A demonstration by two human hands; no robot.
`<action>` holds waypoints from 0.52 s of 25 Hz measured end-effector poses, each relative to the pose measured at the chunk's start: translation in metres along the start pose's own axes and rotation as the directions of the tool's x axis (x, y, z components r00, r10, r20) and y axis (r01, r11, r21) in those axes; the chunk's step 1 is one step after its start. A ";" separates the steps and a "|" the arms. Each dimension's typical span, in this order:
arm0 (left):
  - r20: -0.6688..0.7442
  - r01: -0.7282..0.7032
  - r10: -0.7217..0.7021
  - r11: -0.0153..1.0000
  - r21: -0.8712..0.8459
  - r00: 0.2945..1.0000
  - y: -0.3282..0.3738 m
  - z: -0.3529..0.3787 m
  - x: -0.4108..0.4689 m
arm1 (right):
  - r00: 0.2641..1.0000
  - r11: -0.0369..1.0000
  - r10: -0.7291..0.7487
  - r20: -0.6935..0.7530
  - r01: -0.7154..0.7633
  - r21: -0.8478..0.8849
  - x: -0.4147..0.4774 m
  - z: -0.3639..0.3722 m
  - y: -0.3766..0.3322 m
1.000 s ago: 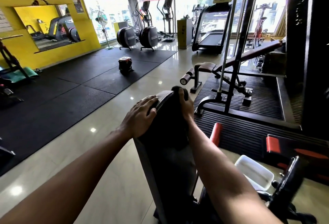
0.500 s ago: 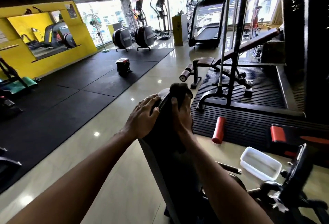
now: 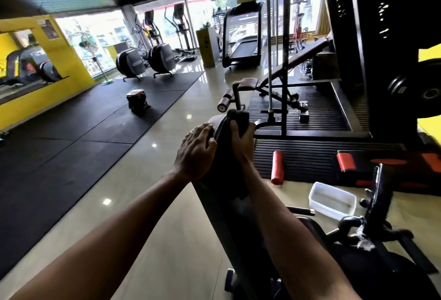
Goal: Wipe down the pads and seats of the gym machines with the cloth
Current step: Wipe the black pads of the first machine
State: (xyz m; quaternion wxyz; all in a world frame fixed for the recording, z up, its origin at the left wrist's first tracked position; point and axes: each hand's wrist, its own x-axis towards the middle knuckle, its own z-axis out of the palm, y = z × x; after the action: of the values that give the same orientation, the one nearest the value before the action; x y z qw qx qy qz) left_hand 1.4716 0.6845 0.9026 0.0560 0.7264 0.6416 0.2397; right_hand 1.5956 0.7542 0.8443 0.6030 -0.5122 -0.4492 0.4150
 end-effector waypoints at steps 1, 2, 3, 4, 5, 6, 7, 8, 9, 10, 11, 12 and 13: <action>0.003 -0.005 0.005 1.000 0.004 1.000 0.000 -0.001 0.000 | 0.999 0.998 -0.047 0.004 0.047 0.043 -0.011 0.000 -0.002; 0.004 -0.004 0.004 1.000 0.007 1.000 0.001 -0.001 0.000 | 0.991 0.990 -0.129 0.014 0.128 0.061 -0.025 -0.002 0.003; 0.006 0.003 -0.003 1.000 0.010 1.000 0.003 -0.001 -0.001 | 0.979 0.979 -0.200 0.050 0.197 0.061 -0.042 -0.005 0.011; 0.007 0.006 -0.006 1.000 0.009 1.000 0.004 -0.002 -0.002 | 0.961 0.964 -0.261 0.096 0.255 0.076 -0.058 -0.008 0.021; 0.007 0.001 -0.001 1.000 0.005 1.000 0.004 -0.002 -0.003 | 0.942 0.949 -0.309 0.128 0.298 0.099 -0.067 -0.011 0.034; 0.004 -0.005 0.005 1.000 -0.001 1.000 0.004 -0.002 -0.002 | 0.931 0.938 -0.341 0.133 0.328 0.110 -0.067 -0.013 0.049; 0.006 -0.013 0.013 1.000 -0.007 1.000 0.003 -0.002 -0.002 | 0.930 0.937 -0.345 0.127 0.332 0.113 -0.062 -0.016 0.059; 0.013 -0.012 0.013 1.000 -0.012 1.000 0.003 -0.002 -0.001 | 0.943 0.946 -0.318 0.101 0.307 0.106 -0.050 -0.016 0.066; 0.023 -0.009 0.010 1.000 -0.015 1.000 0.002 -0.002 0.001 | 0.965 0.965 -0.249 0.076 0.241 0.098 -0.041 -0.015 0.064; 0.037 -0.006 0.007 1.000 -0.017 0.999 0.002 -0.002 0.002 | 0.988 0.985 -0.151 0.039 0.147 0.085 -0.032 -0.012 0.057; 0.047 -0.005 0.006 1.000 -0.017 0.999 0.001 -0.002 0.002 | 0.998 0.996 -0.067 0.008 0.067 0.066 -0.029 -0.009 0.045; 0.050 -0.006 0.007 1.000 -0.017 0.999 0.001 -0.002 0.002 | 0.999 0.998 -0.038 -0.015 0.039 0.053 -0.031 -0.007 0.033; 0.051 -0.006 0.007 1.000 -0.018 0.999 0.001 -0.001 0.002 | 0.998 0.997 -0.062 -0.016 0.062 0.038 -0.038 -0.004 0.023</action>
State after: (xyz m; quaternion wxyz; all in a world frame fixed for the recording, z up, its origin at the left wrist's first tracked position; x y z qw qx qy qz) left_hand 1.4720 0.6865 0.9047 0.0780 0.7337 0.6356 0.2270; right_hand 1.5894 0.7200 0.8170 0.6287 -0.4895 -0.4523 0.4007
